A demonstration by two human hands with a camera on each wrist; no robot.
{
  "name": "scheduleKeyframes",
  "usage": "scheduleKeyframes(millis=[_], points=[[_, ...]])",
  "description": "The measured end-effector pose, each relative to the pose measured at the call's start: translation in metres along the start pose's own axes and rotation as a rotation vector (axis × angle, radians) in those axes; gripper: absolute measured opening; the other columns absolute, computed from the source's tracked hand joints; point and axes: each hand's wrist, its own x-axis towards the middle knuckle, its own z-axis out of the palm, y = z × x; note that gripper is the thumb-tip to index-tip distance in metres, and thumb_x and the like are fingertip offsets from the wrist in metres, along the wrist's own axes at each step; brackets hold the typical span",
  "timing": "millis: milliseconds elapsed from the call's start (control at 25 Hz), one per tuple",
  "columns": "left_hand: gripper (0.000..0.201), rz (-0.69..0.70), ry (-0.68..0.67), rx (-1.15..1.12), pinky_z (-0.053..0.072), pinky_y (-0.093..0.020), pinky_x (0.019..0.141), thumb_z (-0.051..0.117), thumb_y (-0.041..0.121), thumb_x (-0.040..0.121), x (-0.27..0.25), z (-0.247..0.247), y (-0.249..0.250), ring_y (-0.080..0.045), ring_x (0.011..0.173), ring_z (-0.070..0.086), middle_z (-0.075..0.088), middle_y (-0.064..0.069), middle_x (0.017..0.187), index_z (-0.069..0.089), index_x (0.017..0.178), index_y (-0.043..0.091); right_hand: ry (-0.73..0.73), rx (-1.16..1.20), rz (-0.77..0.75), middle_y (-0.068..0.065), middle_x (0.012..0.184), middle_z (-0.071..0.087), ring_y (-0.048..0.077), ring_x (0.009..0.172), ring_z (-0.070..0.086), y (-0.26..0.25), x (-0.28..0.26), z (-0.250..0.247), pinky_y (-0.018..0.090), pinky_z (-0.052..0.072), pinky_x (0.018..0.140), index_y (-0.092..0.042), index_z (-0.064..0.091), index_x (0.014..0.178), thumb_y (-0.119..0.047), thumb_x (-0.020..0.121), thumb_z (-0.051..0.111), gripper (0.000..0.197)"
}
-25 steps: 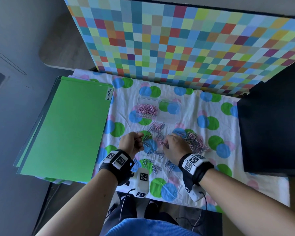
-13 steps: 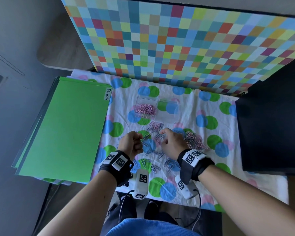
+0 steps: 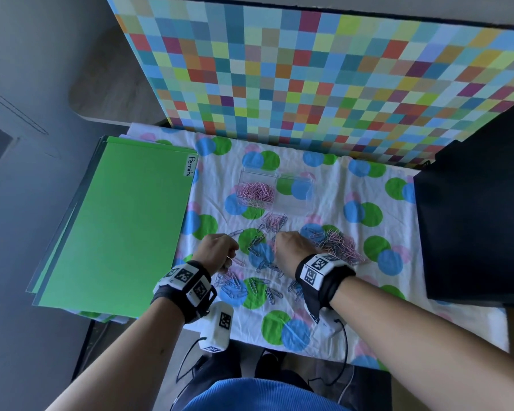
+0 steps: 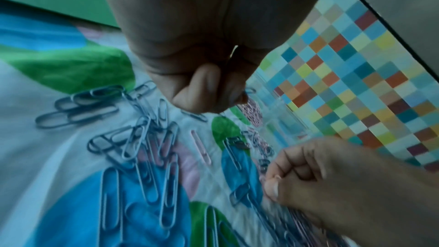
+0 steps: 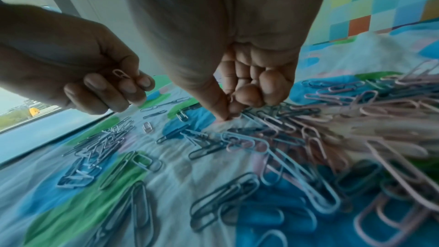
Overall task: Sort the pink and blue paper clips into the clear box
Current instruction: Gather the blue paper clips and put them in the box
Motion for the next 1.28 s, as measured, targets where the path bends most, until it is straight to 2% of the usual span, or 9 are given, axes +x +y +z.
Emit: scheduleKeyframes(millis=[160,360,480,600,800,920,1040,1160,1280], points=[[0.023,0.004,-0.026,-0.077,0.030,-0.021,0.049,0.045,0.006,0.084,0.004,-0.013,-0.004,-0.017,0.049,0.033,0.038,0.000,0.053,0.048,0.061,0.010,0.010,0.148,-0.014,0.011,0.096,0.066,0.021,0.078,0.058,0.005,-0.001,-0.001,0.026,0.040,0.062,-0.015,0.053,0.074,-0.002,0.090,0.049,0.022],[0.012,0.416,-0.071,0.975,0.041,-0.023,0.058,0.056,0.031,0.090,0.004,-0.003,-0.016,-0.015,0.075,0.058,0.059,0.006,0.081,0.057,0.098,0.023,0.126,0.503,0.136,0.000,0.078,0.062,0.013,0.069,0.054,0.024,0.010,-0.003,0.021,0.041,0.064,-0.012,0.061,0.083,-0.011,0.090,0.055,0.009],[0.020,0.488,-0.117,1.160,0.049,-0.031,0.072,0.048,0.037,0.095,0.009,-0.005,-0.016,-0.019,0.089,0.061,0.064,0.000,0.099,0.055,0.108,0.023,0.153,0.708,0.171,0.001,0.075,0.067,0.007,0.056,0.052,0.027,0.015,-0.005,0.018,0.040,0.055,-0.015,0.057,0.083,-0.008,0.090,0.054,0.011],[0.024,0.489,-0.099,1.202,0.051,-0.036,0.072,0.036,0.033,0.099,0.008,-0.002,-0.015,-0.021,0.082,0.060,0.062,-0.004,0.094,0.052,0.102,0.016,0.133,0.920,0.233,0.003,0.068,0.062,0.017,0.052,0.047,0.026,0.019,-0.005,0.029,0.041,0.050,-0.011,0.059,0.095,0.001,0.090,0.045,0.019],[0.016,0.344,-0.045,0.451,0.041,-0.030,0.063,0.042,0.018,0.098,0.008,0.009,-0.022,-0.021,0.065,0.049,0.053,-0.002,0.072,0.049,0.086,0.011,0.051,1.075,0.245,0.006,0.065,0.054,0.014,0.050,0.048,0.013,0.013,-0.013,0.024,0.040,0.041,-0.008,0.061,0.081,0.005,0.088,0.038,0.027],[0.017,0.173,-0.059,-0.366,0.043,-0.025,0.053,0.045,-0.002,0.094,0.004,0.019,-0.013,-0.018,0.057,0.046,0.052,-0.005,0.062,0.054,0.081,0.005,0.118,0.774,0.085,-0.003,0.068,0.060,0.012,0.059,0.056,-0.007,0.006,-0.021,0.020,0.046,0.054,-0.015,0.064,0.078,-0.001,0.087,0.047,0.024],[0.020,0.052,-0.123,-0.752,0.046,-0.021,0.052,0.040,-0.005,0.090,0.006,0.030,-0.003,-0.017,0.058,0.050,0.054,-0.007,0.063,0.059,0.091,-0.001,0.210,0.513,-0.144,-0.009,0.073,0.062,0.004,0.067,0.058,-0.031,-0.005,-0.031,0.005,0.038,0.058,-0.010,0.068,0.091,-0.004,0.088,0.050,0.018],[0.028,-0.044,-0.174,-0.978,0.049,-0.027,0.064,0.031,0.006,0.090,0.009,0.037,0.010,-0.020,0.067,0.059,0.060,-0.009,0.067,0.057,0.081,0.005,0.200,0.291,-0.307,0.011,0.103,0.067,0.024,0.094,0.062,-0.050,-0.007,-0.035,0.028,0.050,0.082,-0.006,0.065,0.107,-0.002,0.086,0.047,0.028],[0.028,-0.053,-0.187,-1.000,0.044,-0.030,0.068,0.029,0.015,0.095,0.010,0.043,0.024,-0.022,0.073,0.056,0.055,-0.010,0.073,0.052,0.079,0.010,0.197,0.208,-0.386,0.015,0.109,0.066,0.031,0.100,0.061,-0.057,-0.010,-0.042,0.041,0.051,0.086,-0.007,0.061,0.114,-0.001,0.084,0.047,0.034]])
